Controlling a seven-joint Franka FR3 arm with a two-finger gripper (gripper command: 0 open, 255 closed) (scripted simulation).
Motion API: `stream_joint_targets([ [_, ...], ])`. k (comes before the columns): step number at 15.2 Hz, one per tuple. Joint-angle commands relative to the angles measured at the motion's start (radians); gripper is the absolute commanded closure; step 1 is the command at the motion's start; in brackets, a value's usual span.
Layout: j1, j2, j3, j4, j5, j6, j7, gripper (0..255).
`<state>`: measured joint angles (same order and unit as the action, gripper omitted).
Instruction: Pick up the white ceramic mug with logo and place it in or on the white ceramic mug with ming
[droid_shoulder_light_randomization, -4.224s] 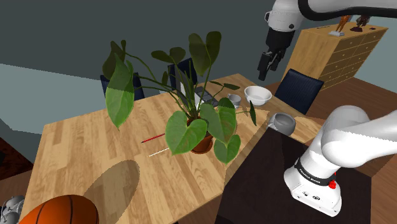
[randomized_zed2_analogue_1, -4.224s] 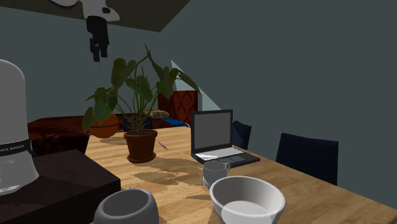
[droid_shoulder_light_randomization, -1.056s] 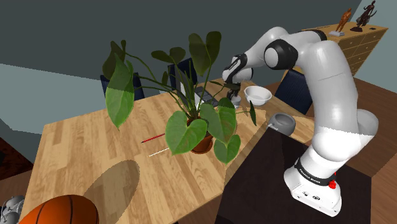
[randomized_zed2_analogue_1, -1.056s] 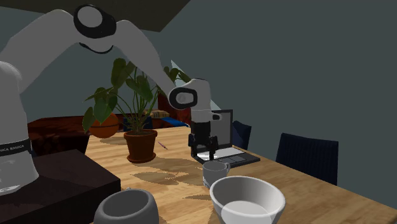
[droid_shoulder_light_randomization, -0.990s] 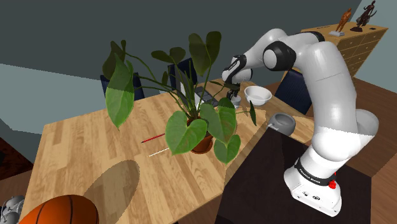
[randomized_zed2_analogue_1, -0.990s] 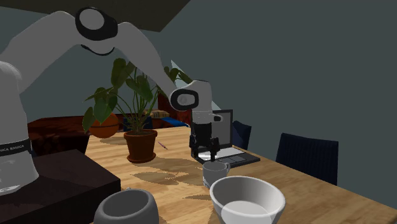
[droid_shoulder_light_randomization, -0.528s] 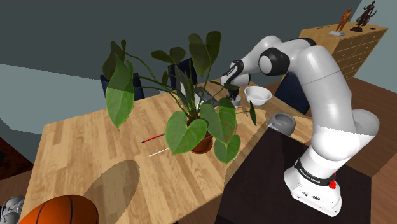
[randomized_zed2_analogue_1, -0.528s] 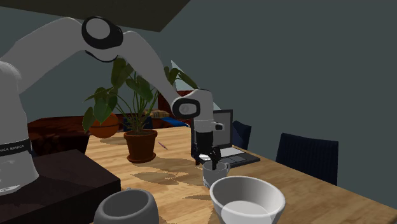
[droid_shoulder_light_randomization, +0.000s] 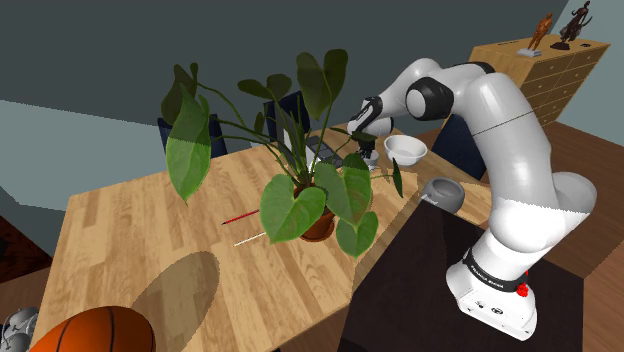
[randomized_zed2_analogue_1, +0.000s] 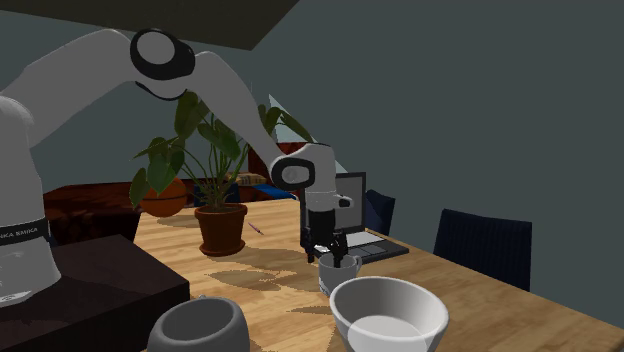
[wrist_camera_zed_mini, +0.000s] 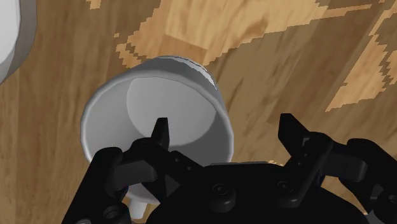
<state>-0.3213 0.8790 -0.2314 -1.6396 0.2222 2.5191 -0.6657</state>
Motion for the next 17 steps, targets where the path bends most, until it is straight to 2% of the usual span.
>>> stream_joint_targets([
  [1, 0.0, 0.0, 0.0, 0.0, 0.0, 0.0, 0.0, 255],
  [10, 0.0, 0.0, 0.0, 0.0, 0.0, 0.0, 0.0, 255],
  [17, 0.013, -0.077, -0.017, -0.031, -0.013, -0.047, 0.005, 255],
])
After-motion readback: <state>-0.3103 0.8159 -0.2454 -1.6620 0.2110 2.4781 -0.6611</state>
